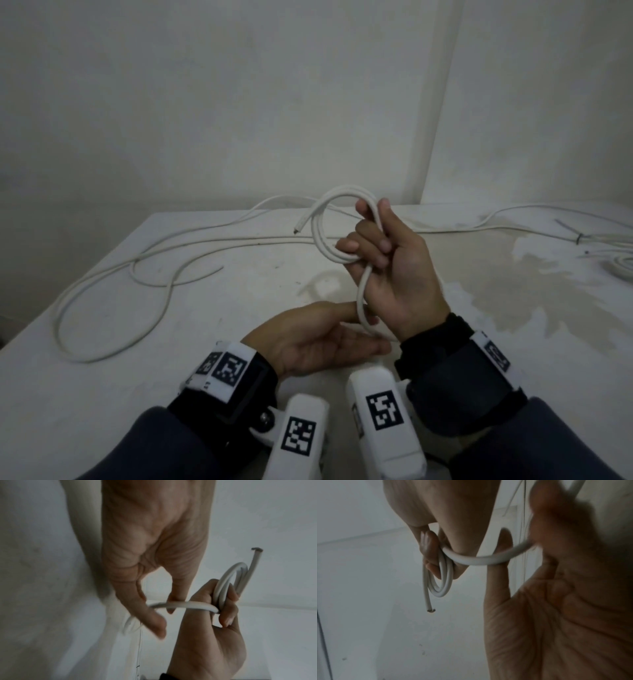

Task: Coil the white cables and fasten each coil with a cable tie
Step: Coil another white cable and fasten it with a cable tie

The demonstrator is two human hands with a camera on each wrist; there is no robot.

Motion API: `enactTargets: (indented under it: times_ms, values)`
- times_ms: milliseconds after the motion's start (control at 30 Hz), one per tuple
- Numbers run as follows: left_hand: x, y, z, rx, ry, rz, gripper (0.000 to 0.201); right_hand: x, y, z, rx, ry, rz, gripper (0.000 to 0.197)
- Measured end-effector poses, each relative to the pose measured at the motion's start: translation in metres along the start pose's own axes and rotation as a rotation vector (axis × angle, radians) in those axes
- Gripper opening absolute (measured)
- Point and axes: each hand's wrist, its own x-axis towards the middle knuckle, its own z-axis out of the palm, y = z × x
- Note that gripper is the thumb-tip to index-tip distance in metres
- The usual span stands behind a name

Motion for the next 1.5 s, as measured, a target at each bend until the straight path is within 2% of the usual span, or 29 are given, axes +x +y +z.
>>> enactTargets:
  times_ms: [67, 167, 300, 433, 633, 833, 967, 1100, 1200, 1333, 1500]
  values:
    - [0.0, 0.003, 0.001, -0.146, 0.06, 0.083, 0.011, 0.0, -0.004, -0.001, -0.016, 0.005, -0.015, 0.03]
    - [0.002, 0.01, -0.005, -0.284, 0.199, 0.401, 0.009, 0.001, -0.009, -0.005, -0.072, 0.038, -0.042, 0.032]
    - [-0.005, 0.02, -0.016, -0.205, 0.29, 0.746, 0.014, 0.004, -0.008, -0.014, -0.119, 0.112, -0.038, 0.033]
    - [-0.009, 0.02, -0.018, -0.11, 0.337, 0.924, 0.028, 0.006, 0.001, -0.023, -0.166, 0.179, -0.018, 0.031]
    - [-0.009, 0.019, -0.018, -0.063, 0.312, 0.909, 0.032, 0.009, 0.009, -0.031, -0.179, 0.221, 0.1, 0.034]
    - [-0.01, 0.02, -0.025, -0.014, 0.161, 0.82, 0.034, 0.01, 0.012, -0.036, -0.17, 0.273, 0.131, 0.033]
    - [-0.009, 0.02, -0.028, -0.008, 0.086, 0.762, 0.032, 0.01, 0.014, -0.038, -0.204, 0.248, 0.168, 0.028]
    - [-0.006, 0.02, -0.028, -0.098, 0.011, 0.754, 0.032, 0.01, 0.015, -0.036, -0.2, 0.282, 0.195, 0.031]
    - [-0.003, 0.02, -0.029, -0.183, -0.035, 0.755, 0.035, 0.008, 0.015, -0.033, -0.147, 0.269, 0.203, 0.019]
    - [-0.001, 0.018, -0.028, -0.187, -0.021, 0.763, 0.028, 0.008, 0.014, -0.034, -0.193, 0.235, 0.164, 0.02]
    - [0.001, 0.02, -0.027, -0.148, 0.052, 0.782, 0.031, 0.009, 0.018, -0.039, -0.179, 0.196, 0.198, 0.02]
